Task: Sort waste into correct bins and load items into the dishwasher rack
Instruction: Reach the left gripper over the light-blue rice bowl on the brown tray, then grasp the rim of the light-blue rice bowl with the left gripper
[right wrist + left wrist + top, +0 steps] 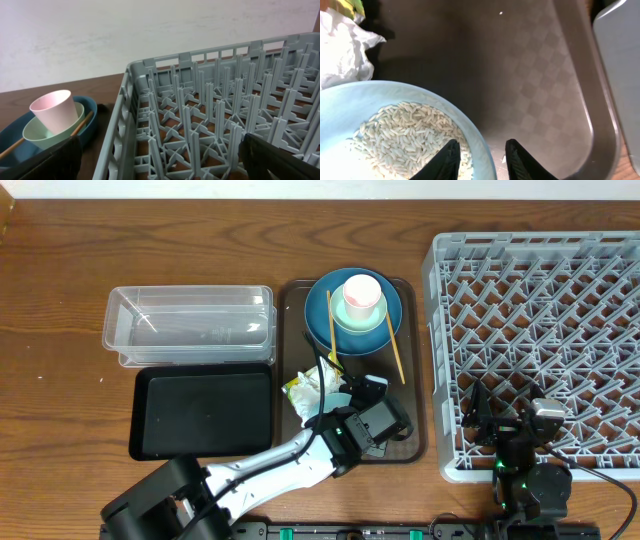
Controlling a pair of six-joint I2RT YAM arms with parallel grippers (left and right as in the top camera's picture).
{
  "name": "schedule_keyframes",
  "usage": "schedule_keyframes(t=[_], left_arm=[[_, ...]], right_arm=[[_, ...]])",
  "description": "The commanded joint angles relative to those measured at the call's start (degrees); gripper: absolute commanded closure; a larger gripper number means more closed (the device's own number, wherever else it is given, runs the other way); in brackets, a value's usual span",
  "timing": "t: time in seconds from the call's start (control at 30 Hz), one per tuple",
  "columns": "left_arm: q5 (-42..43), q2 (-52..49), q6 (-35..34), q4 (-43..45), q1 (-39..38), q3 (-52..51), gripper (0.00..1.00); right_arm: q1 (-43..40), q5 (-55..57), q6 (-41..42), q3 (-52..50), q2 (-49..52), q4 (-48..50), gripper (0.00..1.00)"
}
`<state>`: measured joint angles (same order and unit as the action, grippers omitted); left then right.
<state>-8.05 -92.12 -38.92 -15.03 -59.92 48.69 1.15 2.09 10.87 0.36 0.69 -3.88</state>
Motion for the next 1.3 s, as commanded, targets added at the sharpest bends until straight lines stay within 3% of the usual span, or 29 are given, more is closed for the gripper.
schedule_keyframes(t=[0.0,0.37,0.87,1.07,1.13,1.23,1.27], left_arm=[[-1.7,-1.5,0.5,0.2,-0.3,0.2,0.68],[-1.7,-2.3,0.5,0.6,-0.3,0.2,0.79],[-1.4,-2.2,0.5,0.2,-0.3,0.2,0.79],[-1.4,-2.2,0.5,0.2,-0.3,0.2,0.61],[-1.4,-2.2,0.5,0.2,-0.3,0.2,0.48],[-1.4,-2.2,0.5,0.2,-0.3,0.2,0.13],[-1.4,-2.2,0.5,0.2,-0.3,0.2,0.13]], right_arm=[[-0.5,0.0,-0.2,-0.1,-0.4,-0.2,0.01],[-0.5,0.0,-0.2,-0.1,-0.4,-0.2,0.01],[-0.5,0.0,-0.2,-0.1,-0.4,-0.2,0.01],[-0.5,0.0,-0.2,-0.1,-0.4,-0.2,0.01],[-0.5,0.0,-0.2,-0.1,-0.4,-0.2,0.01],[-0.5,0.0,-0.2,-0.1,-0.4,-0.2,0.01],[-0.5,0.0,-0.2,-0.1,-0.4,-0.2,0.01]])
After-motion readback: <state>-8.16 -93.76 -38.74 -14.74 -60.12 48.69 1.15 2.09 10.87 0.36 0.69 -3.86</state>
